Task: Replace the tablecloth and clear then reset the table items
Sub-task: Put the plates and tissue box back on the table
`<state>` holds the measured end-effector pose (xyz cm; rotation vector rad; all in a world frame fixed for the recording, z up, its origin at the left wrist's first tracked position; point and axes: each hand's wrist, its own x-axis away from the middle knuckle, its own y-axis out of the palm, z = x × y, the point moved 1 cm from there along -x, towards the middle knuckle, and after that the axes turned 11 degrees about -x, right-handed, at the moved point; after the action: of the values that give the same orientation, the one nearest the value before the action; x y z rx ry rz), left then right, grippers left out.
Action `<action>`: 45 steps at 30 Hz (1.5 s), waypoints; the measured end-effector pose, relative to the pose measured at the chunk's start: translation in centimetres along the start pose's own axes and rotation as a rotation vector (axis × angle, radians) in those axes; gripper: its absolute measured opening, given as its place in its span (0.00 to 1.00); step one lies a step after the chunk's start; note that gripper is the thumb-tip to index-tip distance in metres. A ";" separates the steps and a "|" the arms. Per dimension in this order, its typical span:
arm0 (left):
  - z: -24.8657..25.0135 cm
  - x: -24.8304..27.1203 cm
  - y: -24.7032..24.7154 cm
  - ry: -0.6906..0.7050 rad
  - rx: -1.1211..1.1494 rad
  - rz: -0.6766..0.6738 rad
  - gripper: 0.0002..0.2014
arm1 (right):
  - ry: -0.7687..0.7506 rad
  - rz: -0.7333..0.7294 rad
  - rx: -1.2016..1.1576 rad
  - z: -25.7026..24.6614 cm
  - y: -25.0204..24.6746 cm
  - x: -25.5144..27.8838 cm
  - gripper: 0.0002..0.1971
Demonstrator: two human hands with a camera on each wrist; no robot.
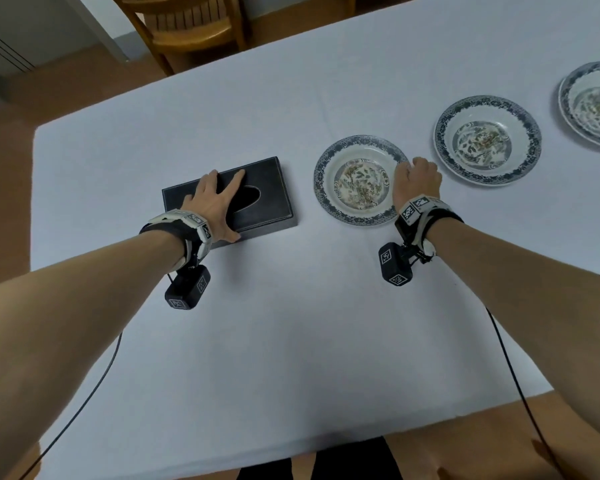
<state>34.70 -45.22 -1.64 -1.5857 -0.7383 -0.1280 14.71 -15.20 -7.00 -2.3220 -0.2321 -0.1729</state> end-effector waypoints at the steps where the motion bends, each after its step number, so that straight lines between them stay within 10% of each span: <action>1: 0.0 0.3 0.2 0.000 0.029 0.004 0.65 | -0.011 0.015 0.016 -0.4 0.1 0.5 0.22; 14: -8.1 10.5 1.0 -0.193 0.112 0.134 0.30 | -0.123 -0.248 0.076 -9.8 2.1 14.1 0.23; 32: -23.7 32.4 2.1 -0.465 0.132 0.108 0.26 | -0.599 -0.484 0.447 -26.7 7.3 36.1 0.21; 45: -34.3 57.8 18.5 -0.959 0.428 -0.110 0.36 | -0.888 -0.828 0.498 -32.4 23.0 54.1 0.23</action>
<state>101.17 -54.56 17.02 -1.1356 -1.4721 0.7174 70.73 -48.14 9.74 -1.5445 -1.4806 0.4784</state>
